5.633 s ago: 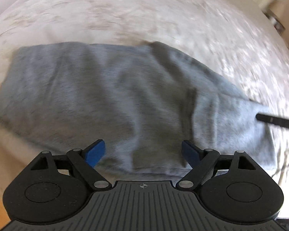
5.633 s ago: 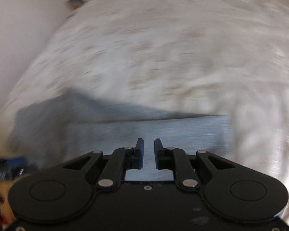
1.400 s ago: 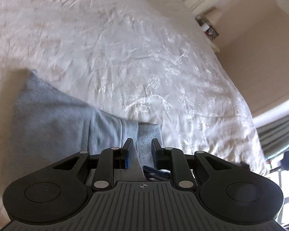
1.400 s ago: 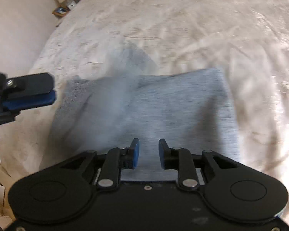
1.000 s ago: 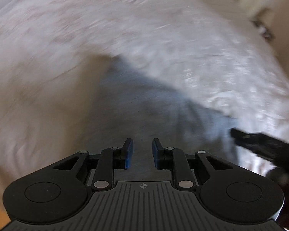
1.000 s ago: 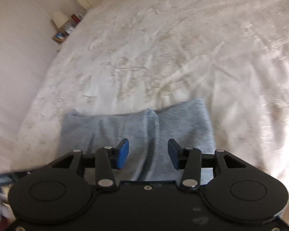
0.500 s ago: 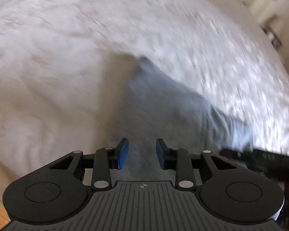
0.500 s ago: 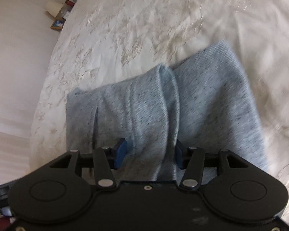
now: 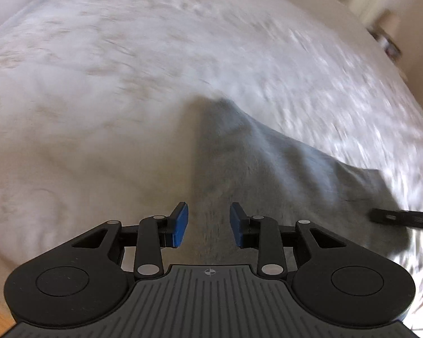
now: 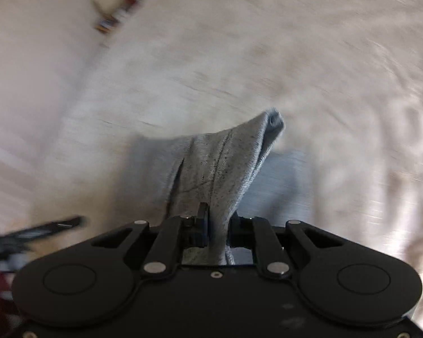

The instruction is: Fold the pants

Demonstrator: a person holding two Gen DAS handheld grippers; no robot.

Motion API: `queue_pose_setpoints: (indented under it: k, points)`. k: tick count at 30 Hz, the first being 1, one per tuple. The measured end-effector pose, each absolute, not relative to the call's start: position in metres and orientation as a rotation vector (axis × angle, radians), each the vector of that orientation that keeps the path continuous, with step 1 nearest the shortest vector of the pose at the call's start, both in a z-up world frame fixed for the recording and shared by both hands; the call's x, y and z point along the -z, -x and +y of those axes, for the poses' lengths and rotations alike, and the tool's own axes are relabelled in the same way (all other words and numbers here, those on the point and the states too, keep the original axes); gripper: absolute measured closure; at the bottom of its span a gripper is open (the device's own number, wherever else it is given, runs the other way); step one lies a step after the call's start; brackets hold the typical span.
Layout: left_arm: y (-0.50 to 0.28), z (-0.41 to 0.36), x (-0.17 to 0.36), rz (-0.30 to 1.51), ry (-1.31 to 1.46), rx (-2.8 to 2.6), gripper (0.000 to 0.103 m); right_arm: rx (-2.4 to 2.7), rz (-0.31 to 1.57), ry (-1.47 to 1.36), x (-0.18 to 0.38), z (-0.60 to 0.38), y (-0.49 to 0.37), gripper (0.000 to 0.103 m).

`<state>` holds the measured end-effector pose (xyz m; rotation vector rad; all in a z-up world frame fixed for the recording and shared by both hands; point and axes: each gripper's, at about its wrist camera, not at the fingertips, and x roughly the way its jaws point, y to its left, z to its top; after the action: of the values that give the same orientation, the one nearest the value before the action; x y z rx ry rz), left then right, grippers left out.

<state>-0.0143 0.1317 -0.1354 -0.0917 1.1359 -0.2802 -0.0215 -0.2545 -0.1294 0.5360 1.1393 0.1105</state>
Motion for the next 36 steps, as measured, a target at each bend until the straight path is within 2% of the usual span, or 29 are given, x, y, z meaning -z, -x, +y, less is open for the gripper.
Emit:
queue_pose_setpoints:
  k: [4,7,12,17,22,27,32,36]
  points:
    - [0.021,0.097,0.150,1.169,-0.018,0.358,0.071,-0.065,1.223,-0.436,0.170,-0.252,0.017,0.088]
    - [0.027,0.085,0.160,1.199,-0.099,0.350,0.071,-0.069,1.208,-0.384,0.167,-0.242,0.017,0.086]
    - [0.032,0.099,0.204,1.369,-0.133,0.298,0.070,-0.056,1.203,-0.452,0.174,-0.253,0.023,0.082]
    - [0.033,0.107,0.182,1.326,-0.124,0.300,0.070,-0.055,1.198,-0.464,0.176,-0.254,0.028,0.082]
    - [0.027,0.104,0.139,1.200,-0.092,0.294,0.069,-0.048,1.200,-0.476,0.179,-0.255,0.026,0.081]
    - [-0.007,0.080,0.143,1.218,-0.030,0.310,0.044,-0.035,1.200,-0.476,0.179,-0.252,0.027,0.080]
    - [-0.023,0.059,0.172,1.292,-0.076,0.291,0.040,-0.033,1.210,-0.473,0.180,-0.252,0.024,0.080]
    - [-0.023,0.054,0.193,1.337,-0.122,0.263,0.025,-0.032,1.218,-0.466,0.181,-0.251,0.021,0.080]
